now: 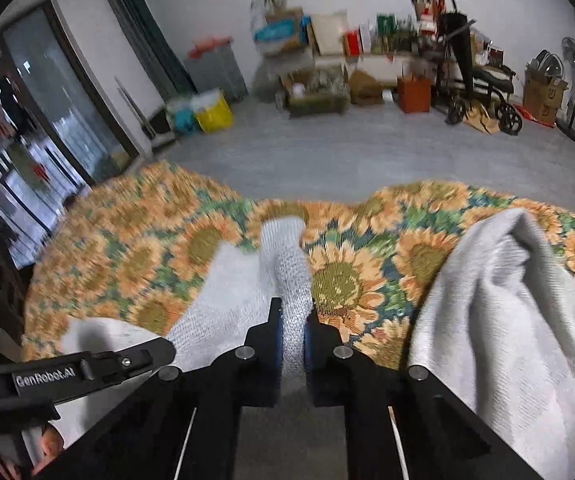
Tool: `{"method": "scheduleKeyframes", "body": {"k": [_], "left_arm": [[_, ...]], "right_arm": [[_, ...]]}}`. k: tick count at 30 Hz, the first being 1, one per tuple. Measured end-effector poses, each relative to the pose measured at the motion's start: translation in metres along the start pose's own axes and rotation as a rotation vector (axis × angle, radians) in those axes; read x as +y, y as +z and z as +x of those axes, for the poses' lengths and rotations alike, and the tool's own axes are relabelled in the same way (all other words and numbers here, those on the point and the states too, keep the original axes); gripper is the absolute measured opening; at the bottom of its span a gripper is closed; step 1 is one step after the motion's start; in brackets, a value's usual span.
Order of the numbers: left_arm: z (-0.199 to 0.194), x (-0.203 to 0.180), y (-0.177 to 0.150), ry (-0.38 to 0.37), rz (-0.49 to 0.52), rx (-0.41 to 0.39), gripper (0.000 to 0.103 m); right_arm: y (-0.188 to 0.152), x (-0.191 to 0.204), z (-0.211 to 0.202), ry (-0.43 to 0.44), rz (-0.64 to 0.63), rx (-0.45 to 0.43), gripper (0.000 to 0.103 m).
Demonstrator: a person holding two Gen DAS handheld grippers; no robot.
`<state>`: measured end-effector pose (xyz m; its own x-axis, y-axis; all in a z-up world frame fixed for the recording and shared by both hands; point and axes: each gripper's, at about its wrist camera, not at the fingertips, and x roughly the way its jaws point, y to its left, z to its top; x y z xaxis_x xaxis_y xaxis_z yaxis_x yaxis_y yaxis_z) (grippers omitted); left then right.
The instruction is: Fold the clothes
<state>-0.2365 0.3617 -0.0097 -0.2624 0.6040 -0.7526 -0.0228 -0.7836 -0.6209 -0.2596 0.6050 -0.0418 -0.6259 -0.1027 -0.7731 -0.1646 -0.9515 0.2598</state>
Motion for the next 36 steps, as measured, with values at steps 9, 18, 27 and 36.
{"method": "scheduleKeyframes", "body": {"k": [9, 18, 27, 36], "left_arm": [[-0.099, -0.057, -0.091, -0.277, 0.193, 0.015, 0.004], [-0.050, -0.046, -0.194, -0.217, 0.297, 0.194, 0.004], [-0.029, -0.009, -0.244, -0.126, 0.324, 0.268, 0.042], [-0.079, 0.013, -0.201, -0.009, 0.195, 0.025, 0.064]], "right_arm": [[-0.040, -0.012, -0.134, 0.066, 0.031, -0.189, 0.009], [-0.172, -0.060, -0.181, 0.002, 0.196, -0.138, 0.009], [-0.254, -0.100, -0.182, -0.155, 0.323, -0.053, 0.046], [-0.234, -0.092, -0.185, -0.170, 0.290, -0.107, 0.047]]}}
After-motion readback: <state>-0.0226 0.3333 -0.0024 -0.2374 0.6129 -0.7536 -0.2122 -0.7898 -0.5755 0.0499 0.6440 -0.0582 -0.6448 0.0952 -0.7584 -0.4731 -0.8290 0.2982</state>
